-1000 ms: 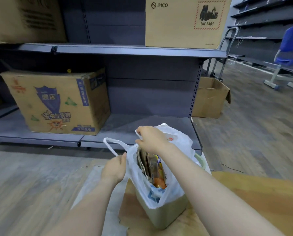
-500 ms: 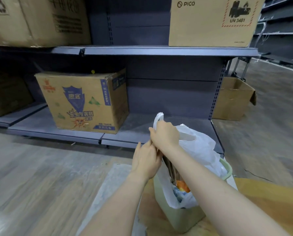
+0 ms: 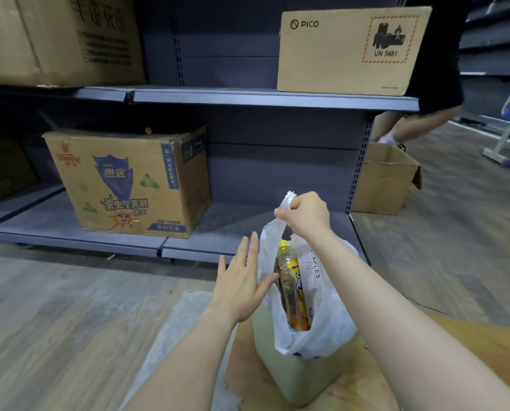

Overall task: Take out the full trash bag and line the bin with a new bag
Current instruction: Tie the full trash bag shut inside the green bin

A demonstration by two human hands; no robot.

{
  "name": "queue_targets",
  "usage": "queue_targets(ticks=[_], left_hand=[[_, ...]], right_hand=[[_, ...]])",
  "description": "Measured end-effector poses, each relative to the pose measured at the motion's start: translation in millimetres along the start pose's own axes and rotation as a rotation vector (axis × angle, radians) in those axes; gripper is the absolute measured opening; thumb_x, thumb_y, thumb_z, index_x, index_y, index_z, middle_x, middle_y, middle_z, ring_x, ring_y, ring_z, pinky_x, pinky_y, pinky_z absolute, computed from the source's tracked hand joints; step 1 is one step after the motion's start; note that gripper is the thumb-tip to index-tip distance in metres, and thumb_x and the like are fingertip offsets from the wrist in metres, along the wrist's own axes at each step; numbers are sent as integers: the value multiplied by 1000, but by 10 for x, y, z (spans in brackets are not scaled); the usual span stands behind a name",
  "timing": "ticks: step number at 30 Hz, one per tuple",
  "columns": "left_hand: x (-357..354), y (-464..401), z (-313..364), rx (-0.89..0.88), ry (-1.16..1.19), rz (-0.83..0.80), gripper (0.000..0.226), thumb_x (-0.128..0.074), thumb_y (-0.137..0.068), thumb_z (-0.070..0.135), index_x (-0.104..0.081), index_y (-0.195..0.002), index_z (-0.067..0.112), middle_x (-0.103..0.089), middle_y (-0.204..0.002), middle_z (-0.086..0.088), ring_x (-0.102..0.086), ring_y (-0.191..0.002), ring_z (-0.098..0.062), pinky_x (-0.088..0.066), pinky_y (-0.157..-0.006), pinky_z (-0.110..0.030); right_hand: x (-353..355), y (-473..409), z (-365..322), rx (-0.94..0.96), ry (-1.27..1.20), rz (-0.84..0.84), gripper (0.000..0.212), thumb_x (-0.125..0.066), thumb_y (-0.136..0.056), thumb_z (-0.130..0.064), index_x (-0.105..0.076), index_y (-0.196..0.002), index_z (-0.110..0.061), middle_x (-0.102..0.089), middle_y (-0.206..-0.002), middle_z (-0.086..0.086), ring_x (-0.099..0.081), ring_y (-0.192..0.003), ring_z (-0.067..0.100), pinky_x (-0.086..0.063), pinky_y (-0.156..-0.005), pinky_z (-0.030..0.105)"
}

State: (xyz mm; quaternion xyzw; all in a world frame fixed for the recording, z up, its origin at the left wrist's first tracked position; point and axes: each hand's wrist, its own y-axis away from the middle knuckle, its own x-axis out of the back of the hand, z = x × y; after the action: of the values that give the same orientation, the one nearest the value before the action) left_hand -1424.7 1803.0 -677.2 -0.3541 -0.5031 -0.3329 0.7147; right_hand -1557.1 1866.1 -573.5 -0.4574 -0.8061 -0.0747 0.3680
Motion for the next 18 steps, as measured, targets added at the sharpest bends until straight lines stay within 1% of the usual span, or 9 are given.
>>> queue_targets(ticks=[2,5,8,9,11,12,13,16,18], left_hand=[[18,-2,66,36,63,-23,85,-25,-91,64,18,-149,18,9,-159,2,2,-147,-11,-3,-117,-48],[2,7,133,57,61,-72,96,-30,-85,71,16,-149,16,8,-159,1,0,-147,-12,-3,-116,-51],[-90,-29,167,102,96,-167,103,-33,-81,76,14,-150,15,3,-160,0,-13,-146,-17,-7,-114,-55],[-122,-34,173,104,149,-194,102,-33,-81,76,10,-151,16,-1,-160,0,-19,-144,-19,-11,-115,-54],[-189,-31,159,35,279,-251,89,-33,-85,70,-2,-152,20,-6,-159,2,-25,-142,-17,-22,-116,-42],[-215,-22,153,-22,303,-285,81,-35,-89,64,-9,-152,21,-3,-160,4,-24,-142,-14,-26,-114,-35],[-236,-12,144,-70,284,-311,75,-37,-91,60,-16,-151,21,2,-160,8,-25,-142,-12,-30,-112,-32],[-292,-27,109,-109,183,-311,66,-43,-91,57,-34,-141,15,9,-158,12,-38,-135,-13,-40,-103,-33],[-309,-40,83,-121,187,-298,63,-46,-90,54,-37,-138,13,9,-158,11,-41,-133,-13,-41,-101,-33]], right_hand=[[42,9,18,5,-45,38,61,-68,-82,-17,-18,-48,-16,-23,-48,2,-23,-47,18,-20,-46,28],[96,35,21,36,-66,91,61,-67,-83,-15,-15,-50,-18,-17,-51,1,-17,-51,19,-17,-47,29],[152,53,-2,73,-95,141,60,-66,-84,-15,-16,-51,-17,-16,-52,1,-15,-53,19,-17,-47,29],[172,52,-16,88,-110,158,60,-66,-84,-15,-16,-51,-17,-16,-52,1,-15,-53,19,-17,-47,29],[220,47,-48,125,-124,188,58,-65,-85,-15,-17,-51,-16,-16,-52,1,-14,-53,18,-16,-47,29],[248,44,-61,145,-124,199,57,-64,-85,-15,-17,-52,-16,-16,-53,1,-14,-54,18,-16,-47,29],[277,43,-67,164,-120,205,57,-64,-85,-15,-18,-52,-16,-15,-53,1,-14,-54,18,-16,-47,29],[337,32,-61,191,-110,206,56,-63,-85,-15,-18,-52,-16,-16,-54,2,-14,-55,18,-16,-48,30],[347,39,-56,201,-116,204,56,-63,-85,-14,-18,-52,-16,-16,-54,1,-14,-54,17,-16,-48,29]])
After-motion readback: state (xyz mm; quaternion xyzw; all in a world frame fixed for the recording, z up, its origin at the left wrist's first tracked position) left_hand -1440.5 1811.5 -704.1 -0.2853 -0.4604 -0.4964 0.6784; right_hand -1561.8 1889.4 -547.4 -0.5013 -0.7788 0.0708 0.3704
